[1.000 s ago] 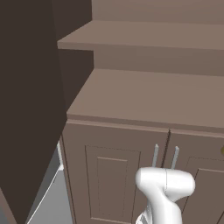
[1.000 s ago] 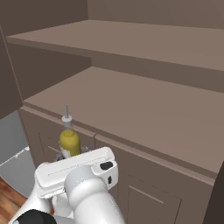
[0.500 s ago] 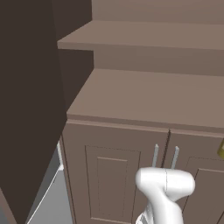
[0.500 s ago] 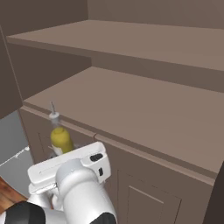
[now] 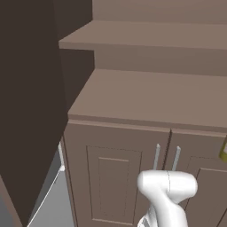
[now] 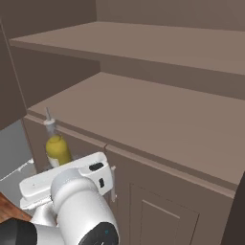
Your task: Retrieve the bottle and the shaker from the cabinet and place them next to the mixing bowl on the counter. Then add garlic from the fridge to the mixing bowl.
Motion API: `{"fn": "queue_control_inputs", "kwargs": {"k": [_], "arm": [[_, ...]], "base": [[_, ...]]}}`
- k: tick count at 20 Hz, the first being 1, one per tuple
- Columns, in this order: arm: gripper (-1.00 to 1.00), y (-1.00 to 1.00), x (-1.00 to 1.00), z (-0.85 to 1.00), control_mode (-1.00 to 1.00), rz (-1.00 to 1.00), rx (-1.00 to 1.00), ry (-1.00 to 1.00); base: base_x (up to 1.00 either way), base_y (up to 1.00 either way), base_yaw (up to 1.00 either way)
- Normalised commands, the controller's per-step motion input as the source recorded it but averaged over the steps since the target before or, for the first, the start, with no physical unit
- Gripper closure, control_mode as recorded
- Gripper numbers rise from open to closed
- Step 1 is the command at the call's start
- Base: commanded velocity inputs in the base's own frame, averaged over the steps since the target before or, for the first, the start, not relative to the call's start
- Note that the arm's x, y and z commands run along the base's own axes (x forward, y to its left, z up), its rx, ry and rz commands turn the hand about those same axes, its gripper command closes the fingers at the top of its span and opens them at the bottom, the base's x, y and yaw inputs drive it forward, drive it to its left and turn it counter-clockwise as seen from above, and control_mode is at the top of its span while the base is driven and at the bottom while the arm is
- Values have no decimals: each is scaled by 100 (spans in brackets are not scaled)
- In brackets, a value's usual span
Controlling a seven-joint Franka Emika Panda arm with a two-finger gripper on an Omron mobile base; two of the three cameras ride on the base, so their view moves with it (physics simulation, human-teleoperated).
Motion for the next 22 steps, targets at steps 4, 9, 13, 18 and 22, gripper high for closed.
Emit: {"fn": "queue_control_inputs", "kwargs": {"k": [4,9,13,18,22], "arm": [[100,0,0,0,100,0,0,0],[100,0,0,0,100,0,0,0],[100,0,0,0,100,0,0,0],[100,0,0,0,100,0,0,0],[100,0,0,0,100,0,0,0]], "base": [[-58,26,-10],[-69,36,-10],[-77,52,-9],[-74,54,-10],[-48,73,-13]]}}
